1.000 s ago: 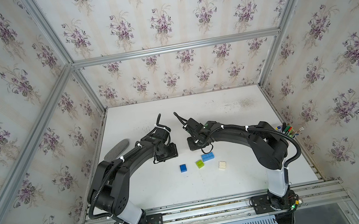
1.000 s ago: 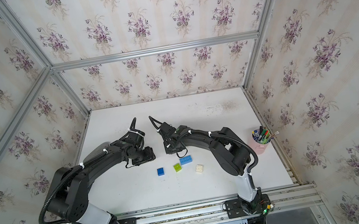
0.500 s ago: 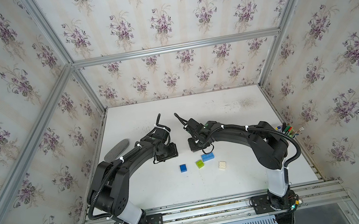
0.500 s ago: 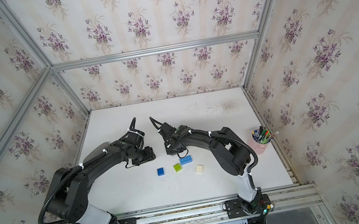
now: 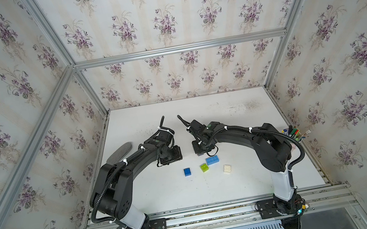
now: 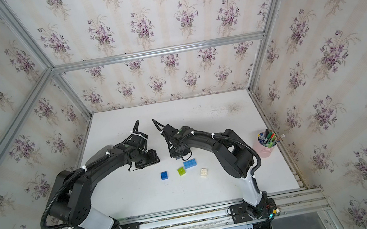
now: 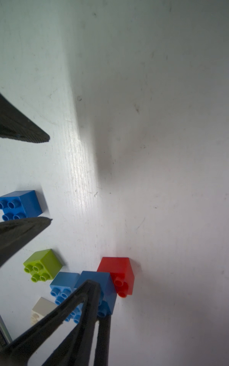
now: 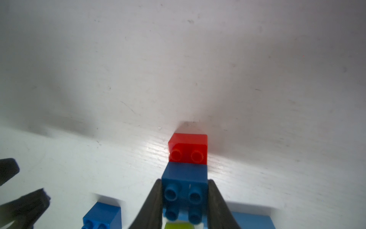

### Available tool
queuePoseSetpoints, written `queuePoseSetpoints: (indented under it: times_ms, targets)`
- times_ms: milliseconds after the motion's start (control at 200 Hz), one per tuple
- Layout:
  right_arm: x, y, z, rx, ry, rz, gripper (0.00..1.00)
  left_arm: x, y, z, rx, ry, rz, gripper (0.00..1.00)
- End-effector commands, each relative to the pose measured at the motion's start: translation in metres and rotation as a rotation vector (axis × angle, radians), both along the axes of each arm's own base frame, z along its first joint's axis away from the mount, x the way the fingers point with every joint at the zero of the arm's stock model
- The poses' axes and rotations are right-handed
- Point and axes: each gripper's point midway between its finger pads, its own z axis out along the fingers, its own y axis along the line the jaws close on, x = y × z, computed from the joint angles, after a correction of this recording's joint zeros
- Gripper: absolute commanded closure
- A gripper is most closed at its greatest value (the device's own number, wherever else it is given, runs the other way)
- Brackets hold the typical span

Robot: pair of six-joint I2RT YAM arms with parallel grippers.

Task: Assemble the letter y with lego
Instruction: Assemble the lego brick with the lego brick.

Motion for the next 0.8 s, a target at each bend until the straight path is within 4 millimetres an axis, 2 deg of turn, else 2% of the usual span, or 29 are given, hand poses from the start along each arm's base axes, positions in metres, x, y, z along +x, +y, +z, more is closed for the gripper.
queuePoseSetpoints:
  times_ms: [0,205,400,610,694,794]
  targets:
    - [-0.018,-0.024,-0.028,-0.118,0.094,0.016,0.80,0.001,0.000,0.002,-0.005,-0.005,-0.001,0.38]
    - [-0.013,-0.022,-0.030,-0.109,0.095,0.025,0.80,0.000,0.003,0.002,-0.004,-0.004,0.006,0.38]
    - [0.018,-0.013,-0.017,-0.080,0.045,0.011,0.80,-0.001,0.003,0.004,-0.007,-0.008,0.009,0.38]
    - [0.047,0.010,-0.005,-0.048,-0.002,0.019,0.78,-0.003,0.004,0.005,-0.011,-0.011,0.016,0.38]
    - [0.053,0.018,0.001,-0.026,-0.013,0.017,0.73,-0.004,0.005,0.006,-0.014,-0.009,0.020,0.38]
    - [0.058,0.022,0.011,-0.007,-0.035,0.013,0.61,-0.003,0.004,0.007,-0.017,-0.009,0.021,0.37]
